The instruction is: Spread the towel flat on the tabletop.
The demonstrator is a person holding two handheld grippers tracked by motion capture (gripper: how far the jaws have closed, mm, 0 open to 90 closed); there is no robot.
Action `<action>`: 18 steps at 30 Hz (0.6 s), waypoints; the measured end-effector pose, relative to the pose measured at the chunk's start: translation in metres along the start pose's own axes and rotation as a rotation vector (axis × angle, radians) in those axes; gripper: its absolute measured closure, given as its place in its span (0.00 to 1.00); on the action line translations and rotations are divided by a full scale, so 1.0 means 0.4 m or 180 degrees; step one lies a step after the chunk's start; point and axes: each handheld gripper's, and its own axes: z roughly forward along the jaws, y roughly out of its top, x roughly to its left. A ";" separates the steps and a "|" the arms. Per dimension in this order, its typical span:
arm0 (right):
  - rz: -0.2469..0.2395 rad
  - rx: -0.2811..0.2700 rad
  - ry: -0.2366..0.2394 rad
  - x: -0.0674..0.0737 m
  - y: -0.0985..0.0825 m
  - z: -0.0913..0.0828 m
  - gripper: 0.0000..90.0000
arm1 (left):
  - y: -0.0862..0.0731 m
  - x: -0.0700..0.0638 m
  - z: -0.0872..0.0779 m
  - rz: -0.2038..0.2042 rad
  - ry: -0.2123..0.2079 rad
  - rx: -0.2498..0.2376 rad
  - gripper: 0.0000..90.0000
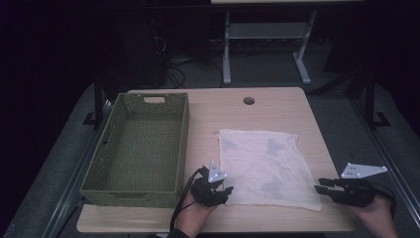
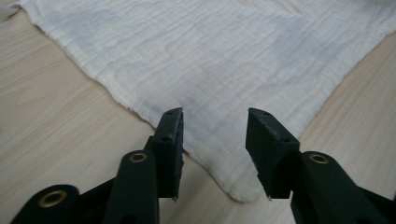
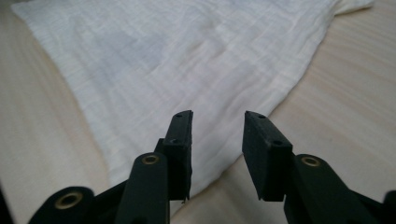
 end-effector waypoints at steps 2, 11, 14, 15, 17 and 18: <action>-0.0011 -0.0012 -0.0013 -0.006 0.007 0.006 0.68 | 0.006 0.005 0.005 0.0014 0.0011 0.0006 0.59; -0.0050 -0.0036 -0.0080 -0.058 0.068 0.057 0.66 | 0.046 0.068 0.050 -0.0062 -0.0053 -0.0050 0.54; -0.0071 -0.0064 -0.0100 -0.077 0.091 0.074 0.66 | 0.058 0.084 0.066 -0.0039 -0.0026 -0.0075 0.53; -0.0068 -0.0080 -0.0100 -0.082 0.097 0.078 0.66 | 0.067 0.095 0.076 -0.0011 -0.0009 -0.0090 0.53; -0.0075 -0.0089 -0.0113 -0.086 0.102 0.080 0.66 | 0.072 0.100 0.079 0.0001 0.0023 -0.0095 0.52; -0.0060 -0.0099 -0.0101 -0.090 0.108 0.083 0.66 | 0.077 0.107 0.082 0.0019 0.0033 -0.0098 0.52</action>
